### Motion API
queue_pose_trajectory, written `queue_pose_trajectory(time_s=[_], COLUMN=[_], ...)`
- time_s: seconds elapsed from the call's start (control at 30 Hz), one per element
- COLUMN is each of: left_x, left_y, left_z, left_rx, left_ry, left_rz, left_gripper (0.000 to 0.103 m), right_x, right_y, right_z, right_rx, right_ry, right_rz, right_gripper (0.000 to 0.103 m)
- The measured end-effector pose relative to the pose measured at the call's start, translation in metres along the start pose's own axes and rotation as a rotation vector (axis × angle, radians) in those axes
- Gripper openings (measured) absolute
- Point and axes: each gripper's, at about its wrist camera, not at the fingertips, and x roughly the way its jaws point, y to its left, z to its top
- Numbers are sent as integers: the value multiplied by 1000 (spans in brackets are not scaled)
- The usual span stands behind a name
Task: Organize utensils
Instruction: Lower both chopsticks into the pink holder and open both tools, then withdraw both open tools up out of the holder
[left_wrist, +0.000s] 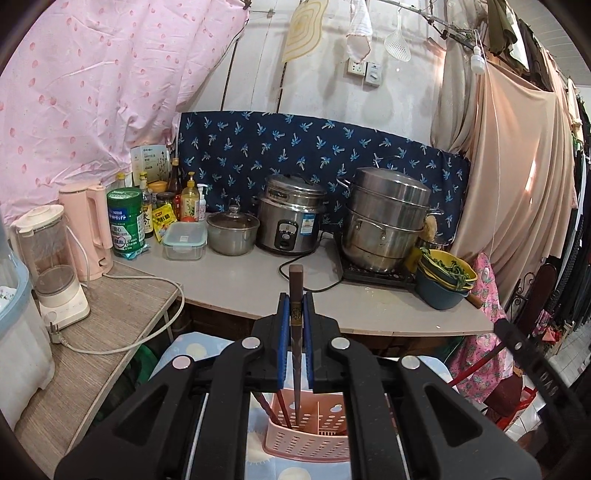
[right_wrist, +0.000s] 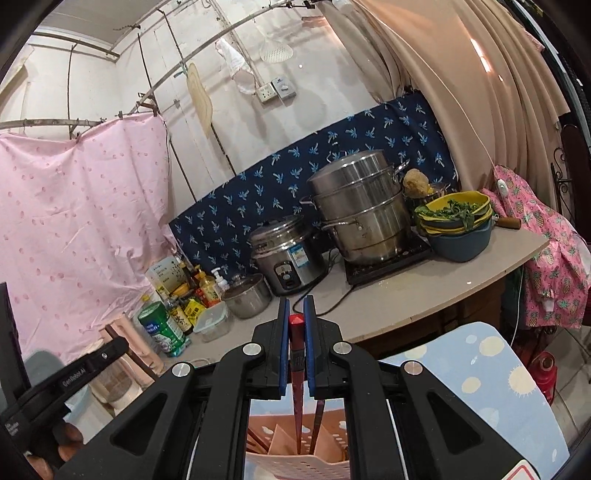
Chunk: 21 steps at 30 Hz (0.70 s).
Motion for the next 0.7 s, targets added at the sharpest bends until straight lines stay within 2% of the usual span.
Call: queue_pose_trajectory(time_s=[0.2,0.33,0.37,0.43,0.47,0.5,0.6,0.7], left_x=[8,9,9,8,7,4,1,-3], left_y=[0,-1,-2,-2,-3,-2,-3,-3], left_z=[-8,-13,-13,-14,-15,-15,-17,-19], left_rx=[-7,-13,-11,-9,-11,-14,-7,1], left_ry=[28,29,28,23,20,10,12,21], left_rz=[-12,-18,-14,-1,4,9,22,37], left_gripper=[8,8,11,26,38,41,42,42], right_x=[20,23,22,21,19,18,12,5], right_y=[-4,-2,-2,-3,-3,-3,-3,-2], right_z=[-21,-26,-26,-27,-27,-27,-26,-27], right_rx=[-10,-24,-25,-20,-17,-15,-18,-22], right_ry=[79,88,89,88,88,86,81,78], right_rz=[4,-3,-2,-3,-2,-2,1,5], right_gripper=[8,12,12,15,19,22,31,33])
